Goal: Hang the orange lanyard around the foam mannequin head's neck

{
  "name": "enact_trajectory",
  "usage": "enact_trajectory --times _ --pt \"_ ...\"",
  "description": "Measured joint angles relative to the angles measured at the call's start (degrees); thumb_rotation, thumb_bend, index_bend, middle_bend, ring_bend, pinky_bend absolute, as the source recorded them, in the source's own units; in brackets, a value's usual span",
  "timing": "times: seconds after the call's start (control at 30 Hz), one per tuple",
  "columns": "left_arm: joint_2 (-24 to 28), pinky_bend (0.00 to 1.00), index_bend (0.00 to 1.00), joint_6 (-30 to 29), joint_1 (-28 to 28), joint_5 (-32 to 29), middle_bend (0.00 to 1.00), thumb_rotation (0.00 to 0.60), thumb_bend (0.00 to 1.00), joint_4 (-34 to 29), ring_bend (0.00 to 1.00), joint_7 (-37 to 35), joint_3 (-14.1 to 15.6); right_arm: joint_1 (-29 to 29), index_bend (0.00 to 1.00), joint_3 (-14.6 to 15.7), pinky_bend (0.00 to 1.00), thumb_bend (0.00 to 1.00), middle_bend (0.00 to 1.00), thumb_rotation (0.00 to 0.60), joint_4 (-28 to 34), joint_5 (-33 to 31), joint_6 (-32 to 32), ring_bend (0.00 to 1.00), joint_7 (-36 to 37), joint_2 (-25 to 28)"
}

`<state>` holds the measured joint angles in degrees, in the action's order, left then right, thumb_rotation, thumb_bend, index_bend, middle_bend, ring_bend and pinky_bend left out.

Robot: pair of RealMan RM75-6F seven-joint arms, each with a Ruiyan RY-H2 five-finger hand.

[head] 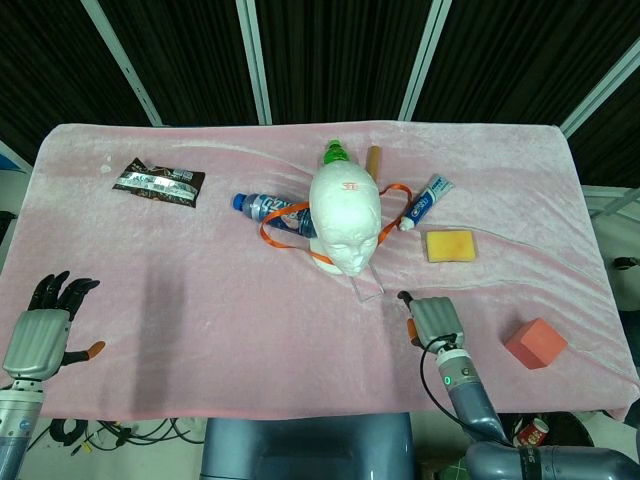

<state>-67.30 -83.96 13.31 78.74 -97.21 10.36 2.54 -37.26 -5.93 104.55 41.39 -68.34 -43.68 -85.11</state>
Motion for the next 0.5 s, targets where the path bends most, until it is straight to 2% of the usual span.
enact_trajectory --times 0.27,0.5 --pt "-0.8 0.01 0.18 -0.1 -0.6 -0.8 0.18 0.6 0.1 0.9 0.0 -0.1 -1.6 -4.2 0.23 -3.2 0.57 0.63 0.75 0.6 -3.1 -6.6 0.4 0.75 -4.6 -4.7" --pt "-1.0 0.01 0.18 0.1 -1.2 -0.8 0.18 0.6 0.1 1.0 0.0 0.1 -2.5 -6.3 0.23 -4.0 0.57 0.63 0.75 0.6 -5.1 -8.9 0.0 0.75 -6.3 -7.2"
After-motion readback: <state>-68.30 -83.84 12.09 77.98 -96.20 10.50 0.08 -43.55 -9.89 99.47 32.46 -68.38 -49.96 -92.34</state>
